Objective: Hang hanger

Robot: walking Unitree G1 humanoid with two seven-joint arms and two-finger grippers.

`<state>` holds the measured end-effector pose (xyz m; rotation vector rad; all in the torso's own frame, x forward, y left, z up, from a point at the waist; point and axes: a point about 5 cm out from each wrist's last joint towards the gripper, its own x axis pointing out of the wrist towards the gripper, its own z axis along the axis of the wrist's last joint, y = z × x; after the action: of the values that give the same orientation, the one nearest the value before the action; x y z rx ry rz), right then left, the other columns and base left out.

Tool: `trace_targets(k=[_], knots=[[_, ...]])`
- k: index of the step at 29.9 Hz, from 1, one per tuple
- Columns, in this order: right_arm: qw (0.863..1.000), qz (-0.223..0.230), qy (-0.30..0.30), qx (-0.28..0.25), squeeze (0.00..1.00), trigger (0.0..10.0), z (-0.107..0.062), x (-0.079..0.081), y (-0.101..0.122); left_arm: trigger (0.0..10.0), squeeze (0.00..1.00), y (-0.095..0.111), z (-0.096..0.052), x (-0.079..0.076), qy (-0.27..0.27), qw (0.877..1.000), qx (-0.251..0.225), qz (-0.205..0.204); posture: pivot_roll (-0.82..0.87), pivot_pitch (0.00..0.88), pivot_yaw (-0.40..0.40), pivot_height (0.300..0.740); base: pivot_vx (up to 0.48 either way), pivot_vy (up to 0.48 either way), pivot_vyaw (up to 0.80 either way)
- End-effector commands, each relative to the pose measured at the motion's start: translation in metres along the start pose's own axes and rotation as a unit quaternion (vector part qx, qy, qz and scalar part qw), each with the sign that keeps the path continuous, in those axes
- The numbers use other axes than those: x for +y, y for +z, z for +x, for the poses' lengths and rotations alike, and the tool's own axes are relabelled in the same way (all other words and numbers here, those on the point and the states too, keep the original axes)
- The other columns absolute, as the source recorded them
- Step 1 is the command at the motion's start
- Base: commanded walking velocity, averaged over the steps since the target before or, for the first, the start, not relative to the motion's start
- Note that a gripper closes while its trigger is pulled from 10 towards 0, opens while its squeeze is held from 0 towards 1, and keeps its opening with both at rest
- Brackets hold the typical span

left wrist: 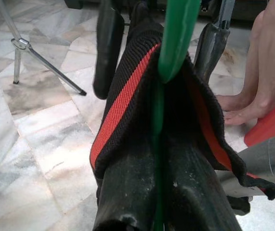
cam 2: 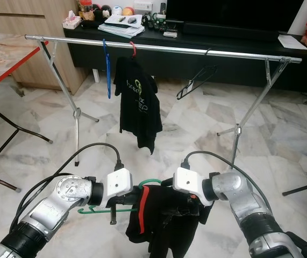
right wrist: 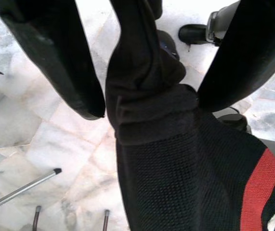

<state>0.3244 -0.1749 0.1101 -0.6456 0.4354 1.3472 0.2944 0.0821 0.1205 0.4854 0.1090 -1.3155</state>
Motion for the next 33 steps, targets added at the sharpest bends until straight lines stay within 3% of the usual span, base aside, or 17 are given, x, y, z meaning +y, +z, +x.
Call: trace_targets(k=[1,33], knots=[[1.0,-0.005,0.002,-0.008,0.0,0.0,-0.001,-0.0025,0.0036,10.0,0.0,0.0107,0.002,0.0014,-0.003,1.0,-0.014,0.025,-0.09,0.096,-0.043,0.74,0.0,0.0,0.0],[1.0,0.011,0.01,-0.024,0.0,0.0,-0.0025,-0.0031,0.0043,10.0,0.0,0.0129,0.0031,0.001,-0.009,0.999,-0.015,0.034,-0.09,0.115,-0.045,0.74,0.0,0.0,0.0]])
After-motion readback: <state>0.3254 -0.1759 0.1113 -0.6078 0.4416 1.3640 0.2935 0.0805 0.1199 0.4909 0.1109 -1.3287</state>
